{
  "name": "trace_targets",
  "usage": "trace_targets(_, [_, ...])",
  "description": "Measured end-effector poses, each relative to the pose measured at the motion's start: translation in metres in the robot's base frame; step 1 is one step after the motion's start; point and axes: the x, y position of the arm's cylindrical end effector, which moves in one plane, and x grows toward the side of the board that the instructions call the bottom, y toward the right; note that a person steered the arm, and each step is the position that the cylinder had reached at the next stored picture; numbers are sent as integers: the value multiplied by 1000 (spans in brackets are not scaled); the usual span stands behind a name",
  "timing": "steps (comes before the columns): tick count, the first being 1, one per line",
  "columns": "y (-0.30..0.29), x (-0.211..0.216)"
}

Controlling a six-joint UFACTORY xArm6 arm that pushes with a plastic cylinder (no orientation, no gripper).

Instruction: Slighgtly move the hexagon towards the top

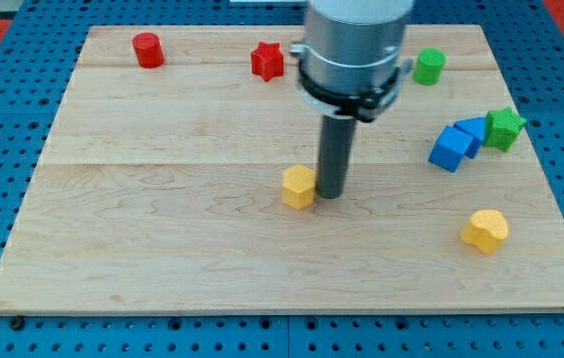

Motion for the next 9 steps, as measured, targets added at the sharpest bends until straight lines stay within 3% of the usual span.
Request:
trace_targets(5, [-185,-26])
trace_targets(6, [-107,7])
trace_targets(7, [-95,27])
trace_targets(8, [-135,78])
trace_targets(9, [-169,84])
